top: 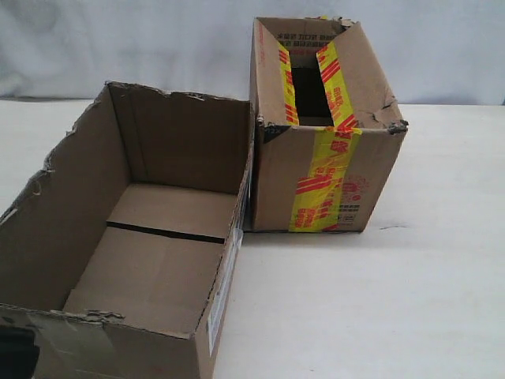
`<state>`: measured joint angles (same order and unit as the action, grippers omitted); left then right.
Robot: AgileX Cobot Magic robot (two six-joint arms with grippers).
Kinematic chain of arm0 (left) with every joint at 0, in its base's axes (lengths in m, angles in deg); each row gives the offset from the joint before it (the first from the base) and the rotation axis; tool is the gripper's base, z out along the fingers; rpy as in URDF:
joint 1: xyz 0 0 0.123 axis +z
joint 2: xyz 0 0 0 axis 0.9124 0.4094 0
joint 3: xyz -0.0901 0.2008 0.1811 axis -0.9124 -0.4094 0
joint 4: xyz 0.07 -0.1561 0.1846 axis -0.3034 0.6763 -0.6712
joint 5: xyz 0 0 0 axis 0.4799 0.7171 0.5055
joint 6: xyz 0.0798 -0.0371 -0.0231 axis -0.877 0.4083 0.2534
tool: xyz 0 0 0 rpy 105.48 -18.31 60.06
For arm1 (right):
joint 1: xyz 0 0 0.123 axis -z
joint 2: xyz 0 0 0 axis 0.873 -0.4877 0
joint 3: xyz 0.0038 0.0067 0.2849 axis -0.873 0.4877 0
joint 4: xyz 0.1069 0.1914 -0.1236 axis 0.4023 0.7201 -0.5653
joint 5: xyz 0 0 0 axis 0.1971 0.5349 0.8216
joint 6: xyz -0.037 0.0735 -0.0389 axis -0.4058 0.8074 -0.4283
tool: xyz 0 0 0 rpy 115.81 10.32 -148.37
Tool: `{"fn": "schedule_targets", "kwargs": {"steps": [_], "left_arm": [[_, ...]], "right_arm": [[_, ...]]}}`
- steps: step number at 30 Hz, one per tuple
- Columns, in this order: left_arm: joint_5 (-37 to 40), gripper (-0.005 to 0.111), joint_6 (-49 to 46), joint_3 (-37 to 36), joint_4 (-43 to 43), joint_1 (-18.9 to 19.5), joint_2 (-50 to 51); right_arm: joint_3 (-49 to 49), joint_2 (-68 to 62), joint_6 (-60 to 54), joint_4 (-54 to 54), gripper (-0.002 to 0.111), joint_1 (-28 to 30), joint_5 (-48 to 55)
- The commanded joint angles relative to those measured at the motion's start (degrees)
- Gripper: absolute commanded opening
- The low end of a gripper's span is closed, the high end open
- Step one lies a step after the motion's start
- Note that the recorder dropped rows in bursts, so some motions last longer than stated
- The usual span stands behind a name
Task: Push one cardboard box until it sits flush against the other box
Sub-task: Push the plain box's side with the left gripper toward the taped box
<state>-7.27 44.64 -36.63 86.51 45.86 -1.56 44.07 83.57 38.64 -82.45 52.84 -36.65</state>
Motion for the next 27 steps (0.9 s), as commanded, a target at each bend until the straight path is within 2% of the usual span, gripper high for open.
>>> {"fn": "schedule_targets", "kwargs": {"steps": [1,3,6,10,16,21,27], "left_arm": [[-1.1,0.0,-0.5,-5.1,-1.3,-0.4,0.6],[-1.7,0.0,-2.3,-7.9,1.1,-0.4,2.2],[-2.1,0.0,-10.2,-10.8,5.7,-0.4,4.1],[-10.8,0.0,-1.9,-10.8,0.1,-0.4,9.4],[-19.0,0.0,-4.9,-10.8,1.3,-0.4,23.7],[-22.7,0.0,-16.5,-10.8,12.7,-0.4,26.5],[-31.5,0.0,-16.9,-10.8,15.7,-6.3,27.8]], "right_arm": [[0.3,0.2,-0.5,-0.1,0.0,-0.2,0.1],[0.3,0.2,-0.5,-0.1,0.0,-0.2,0.1],[0.3,0.2,-0.5,-0.1,0.0,-0.2,0.1],[0.3,0.2,-0.5,-0.1,0.0,-0.2,0.1],[0.3,0.2,-0.5,-0.1,0.0,-0.2,0.1],[0.3,0.2,-0.5,-0.1,0.0,-0.2,0.1],[0.3,0.2,-0.5,-0.1,0.0,-0.2,0.1]]}}
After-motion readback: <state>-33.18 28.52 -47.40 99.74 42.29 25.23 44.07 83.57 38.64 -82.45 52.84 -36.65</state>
